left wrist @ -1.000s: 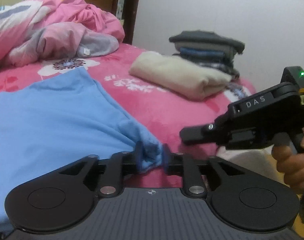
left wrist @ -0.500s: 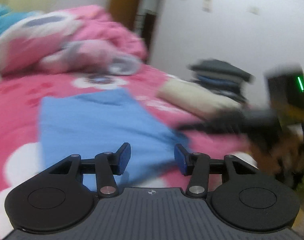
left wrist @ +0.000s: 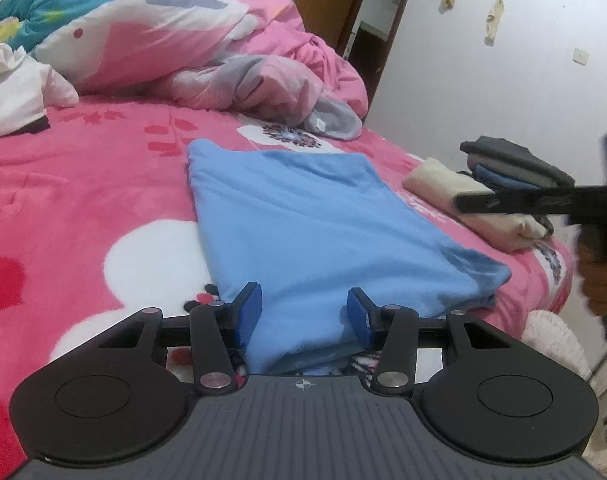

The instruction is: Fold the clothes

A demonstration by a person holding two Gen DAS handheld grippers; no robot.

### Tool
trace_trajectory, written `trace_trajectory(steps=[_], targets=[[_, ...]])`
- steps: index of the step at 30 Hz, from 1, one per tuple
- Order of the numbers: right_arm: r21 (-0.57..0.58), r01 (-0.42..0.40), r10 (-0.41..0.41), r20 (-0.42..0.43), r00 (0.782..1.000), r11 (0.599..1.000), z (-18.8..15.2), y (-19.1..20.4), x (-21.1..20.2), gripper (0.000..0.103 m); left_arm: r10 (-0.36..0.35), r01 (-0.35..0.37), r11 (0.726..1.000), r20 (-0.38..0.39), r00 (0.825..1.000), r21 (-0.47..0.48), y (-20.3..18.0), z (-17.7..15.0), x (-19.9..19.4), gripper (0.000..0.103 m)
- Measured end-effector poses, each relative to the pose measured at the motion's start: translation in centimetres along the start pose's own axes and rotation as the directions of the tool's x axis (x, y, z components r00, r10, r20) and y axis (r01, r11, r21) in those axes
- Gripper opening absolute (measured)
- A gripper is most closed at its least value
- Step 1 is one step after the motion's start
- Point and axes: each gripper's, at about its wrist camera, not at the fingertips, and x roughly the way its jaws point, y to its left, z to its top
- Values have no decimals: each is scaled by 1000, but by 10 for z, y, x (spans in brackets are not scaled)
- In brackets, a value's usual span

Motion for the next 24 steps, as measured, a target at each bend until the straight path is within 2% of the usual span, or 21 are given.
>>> trace_trajectory(steps=[2, 3, 5, 6, 9, 10, 14, 15, 16, 18, 19, 21, 23, 24], targets=[[17, 44, -43, -45, 998, 999, -3, -9, 18, 3, -7, 6, 1000, 11, 1000, 1, 2, -4, -1, 47], [25, 66, -64, -68, 996, 997, -4, -14, 27, 12, -15, 15, 1000, 16, 1000, -2, 4, -5, -2, 47], [39, 111, -106, -114, 988, 993, -7, -23, 45, 11, -38, 38, 999, 26, 999, -8, 10, -7, -4, 47], [55, 134, -127, -105, 986, 990, -1, -27, 43, 12, -51, 51, 999, 31, 998, -10, 12, -8, -4, 48], [31, 77, -76, -26, 997, 997, 23, -17, 38, 12, -79, 81, 996, 41, 996, -25, 19, -10, -6, 48], [8, 28, -28, -9, 1000, 1000, 30, -10, 42, 11, -86, 87, 996, 44, 995, -29, 21, -10, -7, 48], [-107, -77, 71, -56, 996, 991, 43, 7, 91, 10, -104, 107, 994, 55, 993, -38, 26, -12, -9, 47], [-120, -33, 23, -83, 996, 992, 41, 2, 109, 10, -109, 111, 993, 57, 992, -41, 27, -13, -10, 47], [-65, -31, 24, -95, 995, 997, 45, -12, 117, 14, -114, 117, 992, 58, 992, -45, 28, -13, -10, 47], [68, -41, 48, -111, 993, 997, 53, -42, 128, 14, -122, 125, 991, 59, 991, -52, 30, -13, -10, 47], [53, -33, 37, -84, 996, 998, 62, -42, 122, 14, -124, 128, 990, 60, 990, -54, 31, -13, -10, 47], [-73, -49, 47, -27, 999, 996, 75, -23, 109, 14, -129, 132, 990, 62, 990, -58, 31, -13, -10, 47], [-89, -156, 153, -46, 987, 984, 85, -13, 114, 13, -133, 137, 989, 64, 989, -62, 32, -13, -10, 47], [-92, -156, 151, -63, 987, 983, 87, -12, 126, 13, -135, 140, 988, 65, 989, -64, 33, -14, -10, 47]])
